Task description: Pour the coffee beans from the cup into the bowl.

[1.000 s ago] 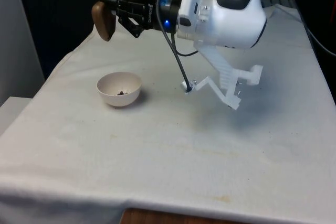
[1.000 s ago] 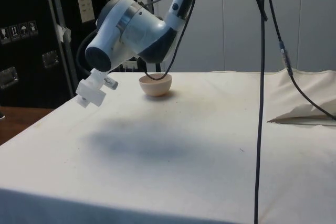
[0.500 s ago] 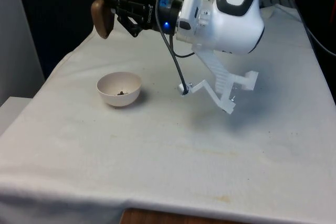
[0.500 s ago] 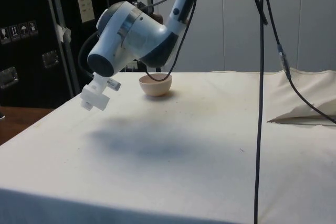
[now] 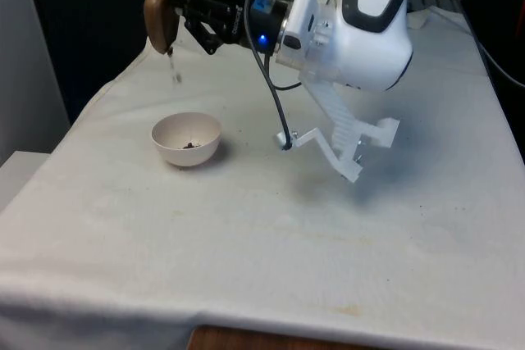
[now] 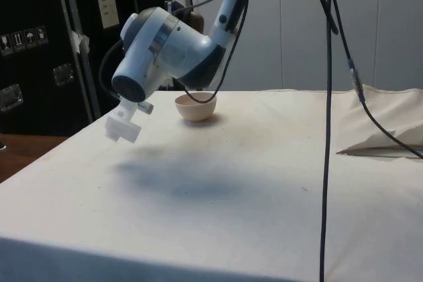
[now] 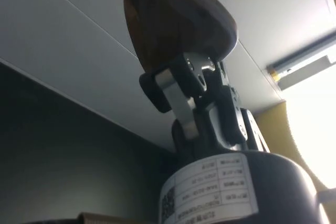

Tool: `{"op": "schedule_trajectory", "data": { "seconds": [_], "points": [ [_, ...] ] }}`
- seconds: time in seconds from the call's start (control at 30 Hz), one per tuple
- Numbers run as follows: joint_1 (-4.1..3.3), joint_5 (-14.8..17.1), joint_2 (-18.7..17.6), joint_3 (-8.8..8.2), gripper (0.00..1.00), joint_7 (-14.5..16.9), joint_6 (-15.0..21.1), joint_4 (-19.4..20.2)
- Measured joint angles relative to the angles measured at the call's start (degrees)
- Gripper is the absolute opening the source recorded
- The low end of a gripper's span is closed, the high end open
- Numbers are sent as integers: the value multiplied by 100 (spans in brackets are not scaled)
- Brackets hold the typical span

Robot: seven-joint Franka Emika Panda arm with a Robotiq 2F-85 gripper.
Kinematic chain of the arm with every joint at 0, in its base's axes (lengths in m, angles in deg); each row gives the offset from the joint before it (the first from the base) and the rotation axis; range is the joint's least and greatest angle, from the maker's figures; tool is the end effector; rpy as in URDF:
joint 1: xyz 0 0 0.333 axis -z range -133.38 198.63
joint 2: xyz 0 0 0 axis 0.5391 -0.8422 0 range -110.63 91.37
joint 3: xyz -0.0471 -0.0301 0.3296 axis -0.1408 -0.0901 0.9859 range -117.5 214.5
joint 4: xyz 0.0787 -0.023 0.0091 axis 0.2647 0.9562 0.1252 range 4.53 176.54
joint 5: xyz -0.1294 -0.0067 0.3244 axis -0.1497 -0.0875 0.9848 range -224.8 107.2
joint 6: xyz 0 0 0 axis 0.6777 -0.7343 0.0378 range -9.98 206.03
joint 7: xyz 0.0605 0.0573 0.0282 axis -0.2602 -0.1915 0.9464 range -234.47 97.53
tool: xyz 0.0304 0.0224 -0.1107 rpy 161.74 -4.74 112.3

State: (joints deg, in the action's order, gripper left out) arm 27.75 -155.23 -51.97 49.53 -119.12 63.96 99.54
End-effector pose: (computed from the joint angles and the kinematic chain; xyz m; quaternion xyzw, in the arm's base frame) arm 0.6161 -0.0761 0.2800 0.5981 -0.0074 0.0053 0.8014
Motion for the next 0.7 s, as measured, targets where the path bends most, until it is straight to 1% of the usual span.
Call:
{"op": "schedule_trajectory", "data": {
  "seconds": [0.7],
  "points": [
    [-46, -298, -229, 11, 0, 0, -378, -69]
  ]
}}
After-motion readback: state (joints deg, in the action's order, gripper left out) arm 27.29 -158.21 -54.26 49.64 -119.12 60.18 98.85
